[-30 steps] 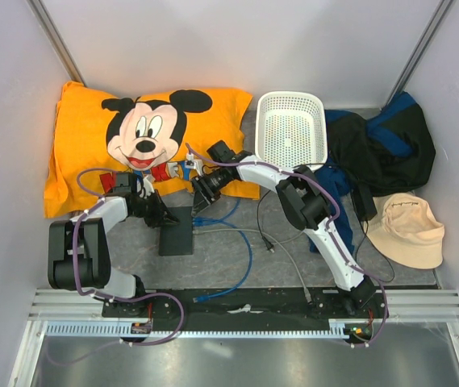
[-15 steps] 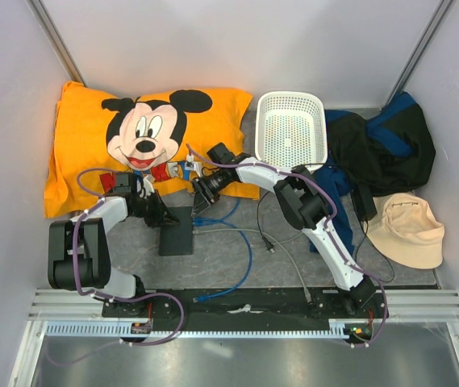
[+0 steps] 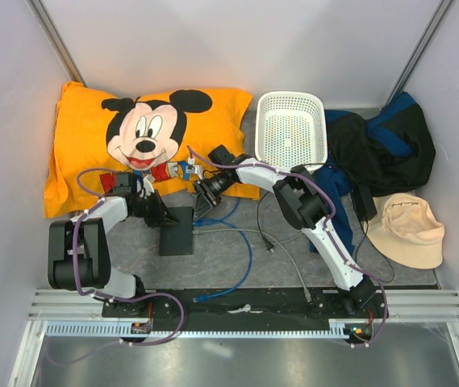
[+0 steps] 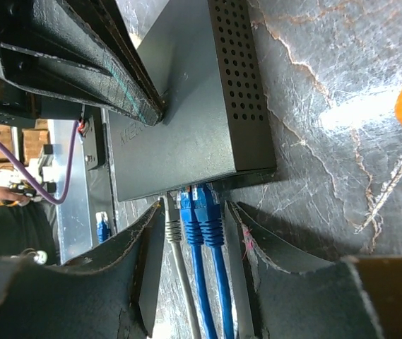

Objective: Pull the plug from the switch port

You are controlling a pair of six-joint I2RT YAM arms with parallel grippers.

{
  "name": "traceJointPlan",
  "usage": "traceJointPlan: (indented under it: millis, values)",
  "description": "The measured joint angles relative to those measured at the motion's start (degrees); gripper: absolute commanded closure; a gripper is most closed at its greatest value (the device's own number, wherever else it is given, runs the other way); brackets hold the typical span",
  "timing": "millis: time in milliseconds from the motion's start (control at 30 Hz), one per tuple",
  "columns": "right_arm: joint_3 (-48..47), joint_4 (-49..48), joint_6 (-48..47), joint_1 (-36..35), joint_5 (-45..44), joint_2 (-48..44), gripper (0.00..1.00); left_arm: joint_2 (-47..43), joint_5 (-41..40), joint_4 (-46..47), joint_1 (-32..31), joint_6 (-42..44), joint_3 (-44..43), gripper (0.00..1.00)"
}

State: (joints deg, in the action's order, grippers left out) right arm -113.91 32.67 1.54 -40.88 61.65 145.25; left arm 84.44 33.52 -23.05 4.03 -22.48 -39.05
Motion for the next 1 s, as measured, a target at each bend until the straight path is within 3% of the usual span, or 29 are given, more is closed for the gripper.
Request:
traceJointPlan:
  millis: [1000]
  values:
    - [-1.3, -0.7, 4.9, 0.3, 1.1, 2.2, 0.63, 0.2, 0.1, 0.0, 0.0, 0.0, 0.0, 0.97]
